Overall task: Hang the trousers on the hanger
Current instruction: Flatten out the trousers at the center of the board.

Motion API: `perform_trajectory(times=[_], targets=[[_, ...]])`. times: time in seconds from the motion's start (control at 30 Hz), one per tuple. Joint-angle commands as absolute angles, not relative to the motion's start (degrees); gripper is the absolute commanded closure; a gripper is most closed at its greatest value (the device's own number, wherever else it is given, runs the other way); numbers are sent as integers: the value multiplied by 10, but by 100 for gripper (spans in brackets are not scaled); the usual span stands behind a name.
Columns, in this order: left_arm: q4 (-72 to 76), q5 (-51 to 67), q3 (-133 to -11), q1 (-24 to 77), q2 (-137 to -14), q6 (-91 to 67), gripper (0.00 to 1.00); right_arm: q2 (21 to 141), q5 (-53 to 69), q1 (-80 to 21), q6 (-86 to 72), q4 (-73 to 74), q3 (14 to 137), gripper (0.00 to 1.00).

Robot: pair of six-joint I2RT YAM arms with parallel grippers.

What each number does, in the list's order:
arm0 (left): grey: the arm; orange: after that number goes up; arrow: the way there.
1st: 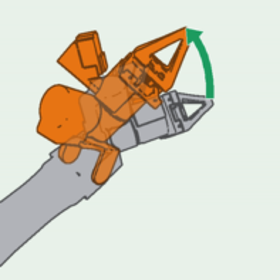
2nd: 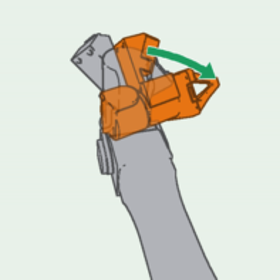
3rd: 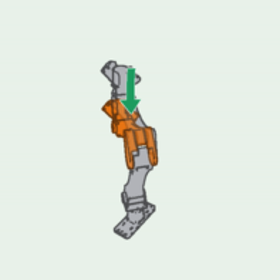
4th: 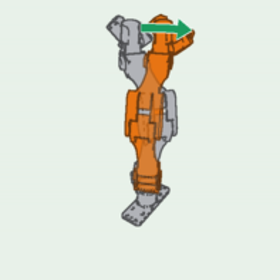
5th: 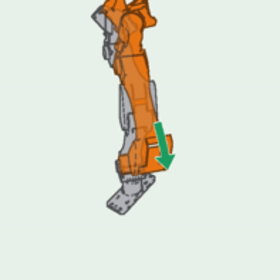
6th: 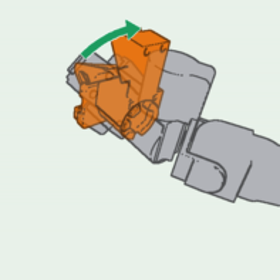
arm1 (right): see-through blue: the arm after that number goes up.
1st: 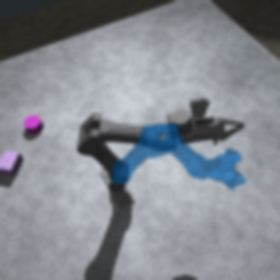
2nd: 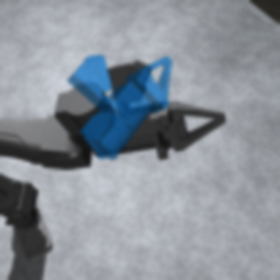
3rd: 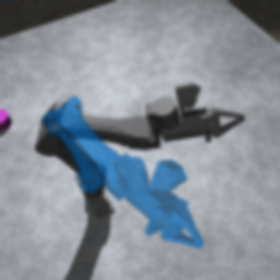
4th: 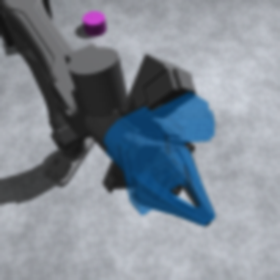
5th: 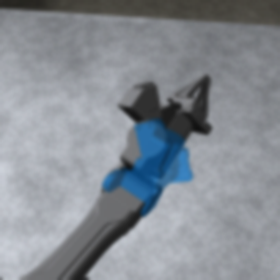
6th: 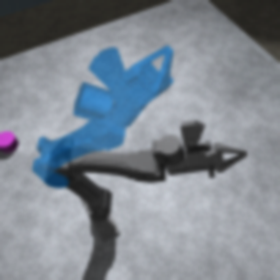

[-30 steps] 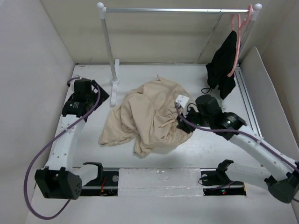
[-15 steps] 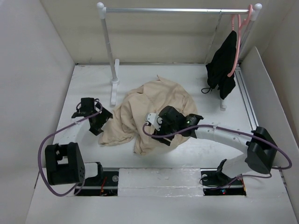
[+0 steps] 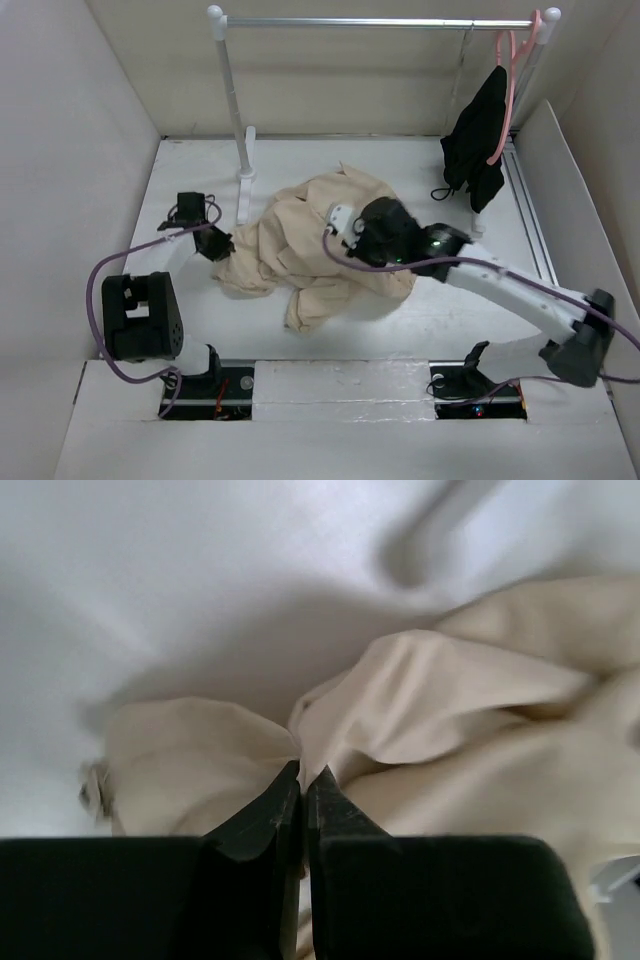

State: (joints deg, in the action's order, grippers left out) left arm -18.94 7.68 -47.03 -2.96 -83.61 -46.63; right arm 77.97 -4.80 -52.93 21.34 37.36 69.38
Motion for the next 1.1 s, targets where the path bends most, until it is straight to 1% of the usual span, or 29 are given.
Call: perform_trajectory(times=[0.0,0.03,0.07,0.1,0.13,0.17,0.23,0.27,0.3,0.33,0.37,0.43,0.47,0.53,0.6,0.63,0.67,0.7,0.73,0.77,0.8,0.87,0.9,0.93,0.97,1.0,1.03,1.07], targets=[[-210,42,-617,-29,-783,-454,100,643,-80,-513,236,457,804,100],[-220,29,-654,-29,-779,-454,100,608,-73,-508,236,501,819,100],[-248,28,-762,-45,-771,-462,100,586,-34,-508,234,545,857,100],[-249,28,-763,-45,-771,-462,100,585,-33,-508,233,546,857,100],[-252,40,-801,-57,-769,-468,100,574,-13,-508,232,580,861,100],[-257,40,-874,-57,-769,-472,100,557,24,-508,232,595,865,100],[-280,19,-951,-57,-770,-475,100,541,63,-508,238,633,864,100],[-287,10,-1009,-57,-770,-475,100,531,123,-508,243,647,858,100],[-303,6,-1030,-57,-769,-473,100,531,154,-508,255,662,828,100],[-313,-39,-1044,-57,-759,-472,100,533,189,-508,262,692,805,100],[-319,-54,-1048,-57,-755,-473,100,534,243,-522,264,699,772,100],[-316,-96,-1021,-57,-730,-469,100,539,265,-552,244,710,676,100],[-309,-106,-982,-57,-724,-468,100,546,225,-573,226,722,660,100],[-296,-102,-964,-65,-737,-455,100,558,203,-579,205,749,651,100],[-314,-113,-975,-65,-771,-431,100,554,160,-579,175,758,663,100],[-323,-109,-985,-65,-813,-426,100,551,154,-579,173,759,667,100],[-335,-100,-1007,-65,-830,-418,100,553,169,-579,176,763,670,95],[-358,-94,-1018,-65,-845,-418,100,555,182,-579,191,764,665,80],[-364,-84,-1018,-65,-853,-422,100,562,192,-579,200,759,658,62],[-358,-80,-1002,-65,-846,-425,100,569,186,-579,211,756,651,35],[-324,-75,-983,-65,-832,-427,100,572,165,-579,210,750,651,25],[-296,-80,-932,-65,-788,-427,100,574,114,-563,194,678,647,9],[-295,-97,-926,-65,-778,-428,100,580,114,-540,186,654,655,7],[-302,-105,-922,-65,-764,-428,100,588,125,-476,186,610,659,6],[-310,-113,-918,-65,-759,-428,100,604,178,-442,187,584,661,6],[-323,-121,-916,-65,-752,-427,100,612,208,-409,200,562,663,6],[-323,-122,-898,-65,-736,-426,100,619,236,-353,203,512,658,6],[-322,-121,-883,-65,-724,-427,100,631,258,-331,200,474,647,8]])
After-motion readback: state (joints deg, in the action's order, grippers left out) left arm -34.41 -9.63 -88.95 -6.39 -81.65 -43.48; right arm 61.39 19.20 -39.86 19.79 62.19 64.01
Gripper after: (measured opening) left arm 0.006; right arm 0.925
